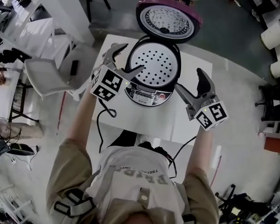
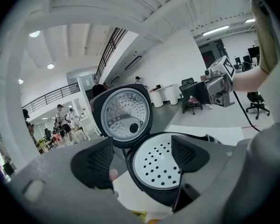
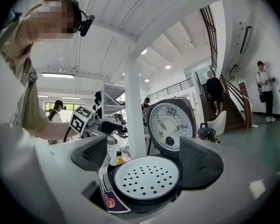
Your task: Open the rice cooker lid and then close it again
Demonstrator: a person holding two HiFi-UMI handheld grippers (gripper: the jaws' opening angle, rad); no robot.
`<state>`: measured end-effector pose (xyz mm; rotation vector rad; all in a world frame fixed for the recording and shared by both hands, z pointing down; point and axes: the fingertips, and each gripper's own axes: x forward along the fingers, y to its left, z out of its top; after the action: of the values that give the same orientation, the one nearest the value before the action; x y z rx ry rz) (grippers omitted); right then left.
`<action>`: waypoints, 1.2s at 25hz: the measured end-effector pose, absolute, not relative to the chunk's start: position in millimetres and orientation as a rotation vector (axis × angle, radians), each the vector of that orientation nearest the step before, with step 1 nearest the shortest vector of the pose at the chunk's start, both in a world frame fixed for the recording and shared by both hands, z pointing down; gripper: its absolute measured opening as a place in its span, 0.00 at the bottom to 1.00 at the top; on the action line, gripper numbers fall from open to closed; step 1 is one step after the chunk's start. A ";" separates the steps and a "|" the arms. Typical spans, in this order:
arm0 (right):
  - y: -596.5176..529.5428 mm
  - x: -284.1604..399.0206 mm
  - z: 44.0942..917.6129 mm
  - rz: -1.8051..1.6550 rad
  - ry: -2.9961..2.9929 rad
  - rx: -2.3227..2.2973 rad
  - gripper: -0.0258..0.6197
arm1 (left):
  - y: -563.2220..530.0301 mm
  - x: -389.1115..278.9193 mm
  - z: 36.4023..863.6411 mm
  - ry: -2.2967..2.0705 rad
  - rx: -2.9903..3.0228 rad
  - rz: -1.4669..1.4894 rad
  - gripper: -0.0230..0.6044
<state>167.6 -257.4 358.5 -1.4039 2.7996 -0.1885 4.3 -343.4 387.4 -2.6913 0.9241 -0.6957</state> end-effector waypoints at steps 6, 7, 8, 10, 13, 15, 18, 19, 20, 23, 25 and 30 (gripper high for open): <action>-285.0 175.6 339.7 -0.113 2.805 -1.461 0.75 | -384.7 -4.0 365.0 0.885 -2.669 -0.668 0.68; -290.1 176.5 336.7 -0.106 2.804 -1.469 0.75 | -391.2 -5.4 361.2 0.880 -2.663 -0.666 0.68; -294.9 177.7 333.7 -0.102 2.801 -1.477 0.75 | -397.0 -6.2 357.2 0.874 -2.657 -0.662 0.68; -304.5 180.2 328.5 -0.097 2.790 -1.493 0.75 | -407.1 -6.5 349.6 0.861 -2.654 -0.644 0.68; -320.1 182.7 323.8 -0.078 2.784 -1.523 0.75 | -422.6 -5.6 340.8 0.836 -2.649 -0.624 0.68; -329.5 184.5 320.1 -0.064 2.782 -1.537 0.75 | -432.6 -2.8 334.8 0.816 -2.642 -0.614 0.68; -343.6 187.1 314.1 -0.036 2.795 -1.555 0.75 | -446.1 2.6 325.6 0.782 -2.636 -0.599 0.68; -348.4 187.8 311.4 -0.027 2.798 -1.564 0.75 | -450.5 4.6 322.9 0.771 -2.634 -0.597 0.68; -353.0 188.7 309.0 -0.017 2.799 -1.573 0.75 | -454.9 6.5 320.6 0.761 -2.631 -0.600 0.68; -367.3 191.6 304.6 0.017 2.807 -1.596 0.75 | -469.3 11.5 317.0 0.739 -2.603 -0.619 0.68; -376.8 192.8 304.3 0.032 2.818 -1.605 0.75 | -478.3 14.3 315.1 0.732 -2.589 -0.624 0.68; -403.8 199.7 303.1 0.056 2.855 -1.634 0.76 | -501.8 18.4 311.6 0.714 -2.565 -0.652 0.68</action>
<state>199.7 -403.8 303.1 -1.6339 2.8547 0.0560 18.4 -501.8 311.6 -2.5649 0.7137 -0.6523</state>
